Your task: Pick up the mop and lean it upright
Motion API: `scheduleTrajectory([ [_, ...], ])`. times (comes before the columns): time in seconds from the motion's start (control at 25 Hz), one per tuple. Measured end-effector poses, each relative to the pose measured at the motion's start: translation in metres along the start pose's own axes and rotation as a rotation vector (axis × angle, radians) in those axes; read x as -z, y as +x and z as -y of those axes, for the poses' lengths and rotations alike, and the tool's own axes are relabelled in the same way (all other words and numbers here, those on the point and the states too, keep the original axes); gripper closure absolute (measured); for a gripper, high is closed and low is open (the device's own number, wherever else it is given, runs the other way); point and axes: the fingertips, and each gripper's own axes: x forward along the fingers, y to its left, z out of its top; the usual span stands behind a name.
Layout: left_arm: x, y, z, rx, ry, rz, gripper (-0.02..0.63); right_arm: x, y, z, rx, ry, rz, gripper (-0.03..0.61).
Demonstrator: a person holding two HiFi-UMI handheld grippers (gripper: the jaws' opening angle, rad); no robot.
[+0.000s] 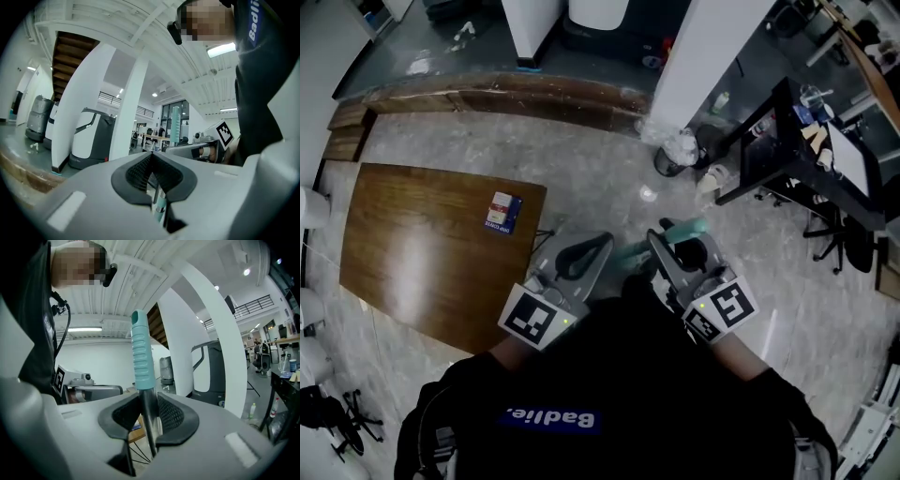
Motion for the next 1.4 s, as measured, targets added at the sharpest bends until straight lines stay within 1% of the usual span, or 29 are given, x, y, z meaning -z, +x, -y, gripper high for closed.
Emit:
scheduleTrajectory([
  [0.12,-0.001,-0.019,0.008,0.019,-0.013,0.013,0.594,-0.004,-0.008,-0.024,0.009,-0.004,0.003,0.474],
  [0.24,-0.001,-0.033,0.017,0.027,-0.007,0.022,0.594,-0.005,-0.014,-0.045,-0.003,-0.005,0.009,0.475],
  [0.36,-0.002,-0.046,0.029,0.018,0.005,0.029,0.594,-0.001,-0.020,-0.063,-0.026,0.003,0.011,0.476],
  [0.56,-0.002,-0.063,0.052,-0.033,0.029,0.019,0.594,0.003,-0.030,-0.090,-0.095,-0.001,0.011,0.474],
  [0.72,0.003,-0.074,0.082,-0.083,0.035,-0.010,0.594,0.013,-0.053,-0.109,-0.145,0.010,0.009,0.471],
  [0.92,0.016,-0.090,0.114,-0.143,0.038,-0.057,0.594,0.029,-0.084,-0.120,-0.171,0.034,0.012,0.468],
  [1.04,0.027,-0.106,0.127,-0.161,0.038,-0.069,0.594,0.041,-0.093,-0.133,-0.182,0.038,0.006,0.466],
  [1.24,0.030,-0.128,0.139,-0.152,0.032,-0.069,0.594,0.048,-0.105,-0.154,-0.170,0.038,-0.007,0.469],
  [1.4,0.028,-0.144,0.140,-0.103,0.034,-0.052,0.594,0.052,-0.110,-0.172,-0.127,0.033,-0.013,0.471],
])
